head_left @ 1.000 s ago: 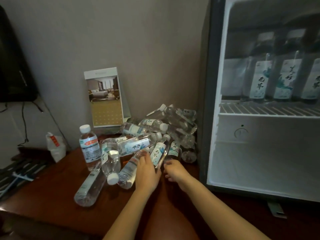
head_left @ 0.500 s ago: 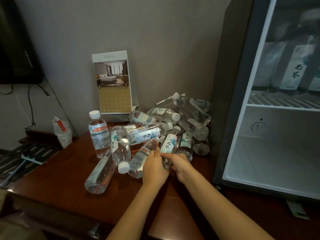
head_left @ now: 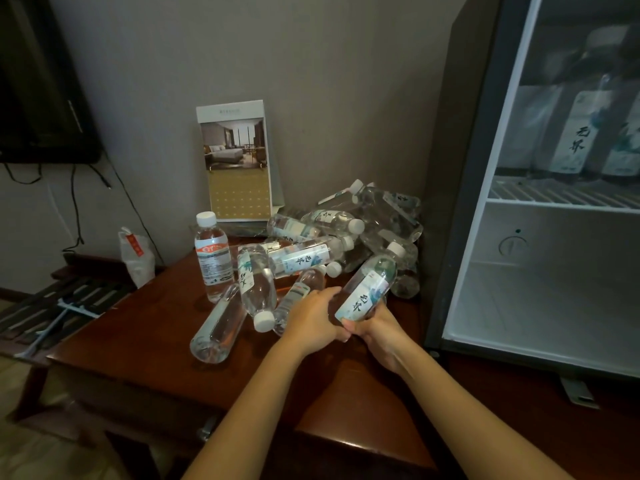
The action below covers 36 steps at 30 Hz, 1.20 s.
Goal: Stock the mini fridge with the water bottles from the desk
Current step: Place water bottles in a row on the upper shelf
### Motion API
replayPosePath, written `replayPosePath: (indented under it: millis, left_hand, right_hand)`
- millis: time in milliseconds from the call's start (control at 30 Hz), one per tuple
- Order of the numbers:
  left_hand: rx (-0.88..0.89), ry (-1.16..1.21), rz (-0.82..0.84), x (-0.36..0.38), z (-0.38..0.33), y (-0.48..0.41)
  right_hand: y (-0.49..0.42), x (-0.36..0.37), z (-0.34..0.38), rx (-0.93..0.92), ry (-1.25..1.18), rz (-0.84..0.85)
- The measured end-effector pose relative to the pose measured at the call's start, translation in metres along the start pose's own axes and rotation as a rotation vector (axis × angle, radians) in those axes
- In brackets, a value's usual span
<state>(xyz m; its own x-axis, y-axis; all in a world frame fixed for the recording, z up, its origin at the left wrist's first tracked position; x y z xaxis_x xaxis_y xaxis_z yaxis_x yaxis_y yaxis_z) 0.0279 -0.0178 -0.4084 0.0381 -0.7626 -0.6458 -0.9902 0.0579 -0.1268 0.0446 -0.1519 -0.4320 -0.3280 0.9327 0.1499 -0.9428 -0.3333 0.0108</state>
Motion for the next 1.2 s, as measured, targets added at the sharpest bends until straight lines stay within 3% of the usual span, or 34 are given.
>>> replayPosePath:
  millis: [533, 833, 1033, 1200]
  left_hand:
    - [-0.014, 0.402, -0.003, 0.016, 0.002, 0.04]
    - [0.131, 0.521, -0.129, 0.014, -0.038, 0.046]
    - [0.325, 0.526, -0.275, 0.022, -0.098, 0.048]
    - [0.386, 0.543, -0.305, 0.043, -0.15, 0.042]
  right_hand:
    - [0.037, -0.005, 0.013, 0.001, 0.175, 0.076]
    - [0.059, -0.015, 0.06, -0.152, 0.184, 0.101]
    - [0.09, -0.036, 0.108, -0.302, 0.175, 0.067]
    - [0.12, -0.067, 0.146, -0.4, 0.209, -0.01]
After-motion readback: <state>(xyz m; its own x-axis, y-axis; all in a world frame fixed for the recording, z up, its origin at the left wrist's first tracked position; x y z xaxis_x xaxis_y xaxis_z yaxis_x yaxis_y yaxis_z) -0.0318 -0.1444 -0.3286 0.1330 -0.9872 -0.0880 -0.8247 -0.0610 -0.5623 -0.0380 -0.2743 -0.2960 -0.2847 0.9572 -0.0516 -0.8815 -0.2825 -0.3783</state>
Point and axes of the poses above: each hand's wrist, its own y-axis away from the middle knuckle, its own x-axis out of the palm, z = x × y, the point moved 1 cm from there along -y, towards the middle knuckle, and after that the axes turned 10 degrees about y, right-handed, at the moved point
